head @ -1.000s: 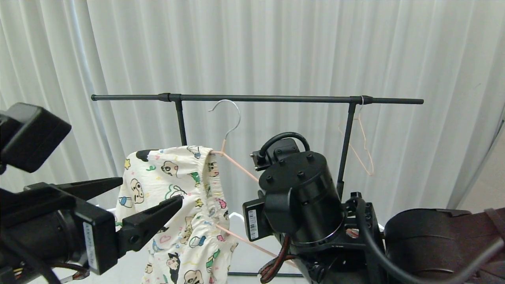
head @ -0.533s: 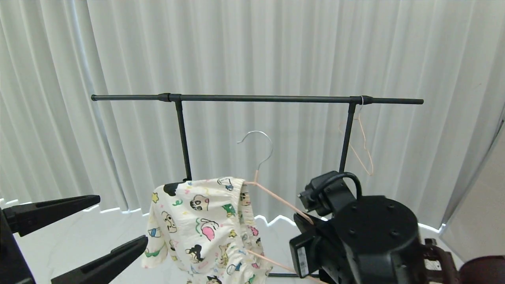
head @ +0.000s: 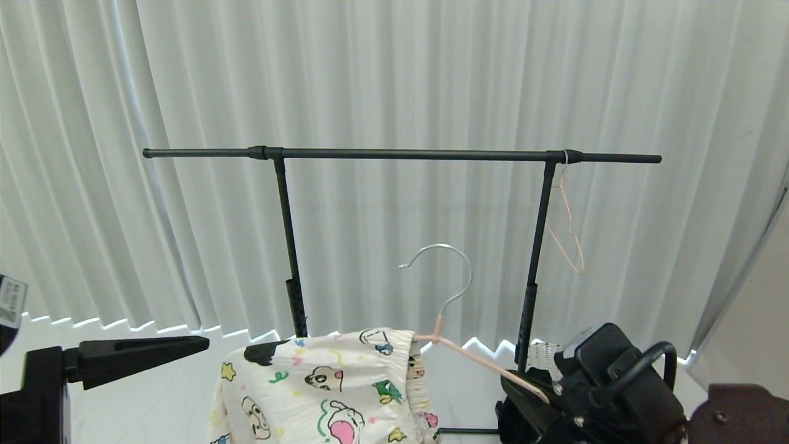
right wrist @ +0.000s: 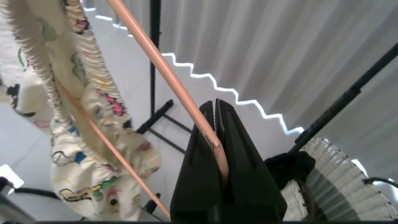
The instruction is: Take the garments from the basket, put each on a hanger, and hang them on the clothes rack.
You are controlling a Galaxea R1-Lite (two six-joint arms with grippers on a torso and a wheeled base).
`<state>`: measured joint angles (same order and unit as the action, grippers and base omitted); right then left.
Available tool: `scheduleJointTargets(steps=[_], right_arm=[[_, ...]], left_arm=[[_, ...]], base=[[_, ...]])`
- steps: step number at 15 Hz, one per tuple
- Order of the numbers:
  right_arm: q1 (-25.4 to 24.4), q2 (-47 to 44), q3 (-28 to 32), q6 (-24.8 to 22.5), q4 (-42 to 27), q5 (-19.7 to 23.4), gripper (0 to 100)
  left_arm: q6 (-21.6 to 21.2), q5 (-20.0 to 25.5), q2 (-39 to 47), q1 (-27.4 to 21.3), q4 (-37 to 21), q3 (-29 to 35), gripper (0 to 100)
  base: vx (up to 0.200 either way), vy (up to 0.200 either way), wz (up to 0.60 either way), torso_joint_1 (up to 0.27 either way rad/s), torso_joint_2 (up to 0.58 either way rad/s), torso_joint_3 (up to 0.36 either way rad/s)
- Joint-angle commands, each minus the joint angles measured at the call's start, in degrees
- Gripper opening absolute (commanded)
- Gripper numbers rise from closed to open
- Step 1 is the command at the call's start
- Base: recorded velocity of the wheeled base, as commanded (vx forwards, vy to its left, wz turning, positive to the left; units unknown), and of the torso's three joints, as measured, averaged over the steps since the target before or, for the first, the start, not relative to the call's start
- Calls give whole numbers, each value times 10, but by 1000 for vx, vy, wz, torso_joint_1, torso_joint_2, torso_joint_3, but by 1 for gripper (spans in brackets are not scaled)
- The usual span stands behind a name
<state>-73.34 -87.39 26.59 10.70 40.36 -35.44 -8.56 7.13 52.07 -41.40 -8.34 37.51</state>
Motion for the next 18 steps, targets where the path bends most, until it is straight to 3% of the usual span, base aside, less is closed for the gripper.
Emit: scheduleJointTargets(steps=[1, 3, 9, 17, 18], right_arm=[[-39, 8, -27, -13, 15, -1, 0], [-59, 3, -28, -20, 19, -1, 0], [-92, -1, -27, -52, 29, -1, 0], [-110, -19, -24, -73, 77, -1, 0], [-112, -19, -24, -73, 77, -1, 0]], left_arm=[[-23, 29, 38, 1, 0, -4, 100], [-45, 58, 56, 1, 0, -11, 100], [-79, 68, 61, 0, 0, -68, 100], [-81, 69, 77, -2, 0, -69, 100], [-87, 69, 77, -3, 0, -70, 0]], base=[[0, 0, 0, 0, 0, 0], [0, 0, 0, 0, 0, 0], [0, 0, 0, 0, 0, 0], [0, 0, 0, 0, 0, 0], [0, 0, 0, 0, 0, 0]])
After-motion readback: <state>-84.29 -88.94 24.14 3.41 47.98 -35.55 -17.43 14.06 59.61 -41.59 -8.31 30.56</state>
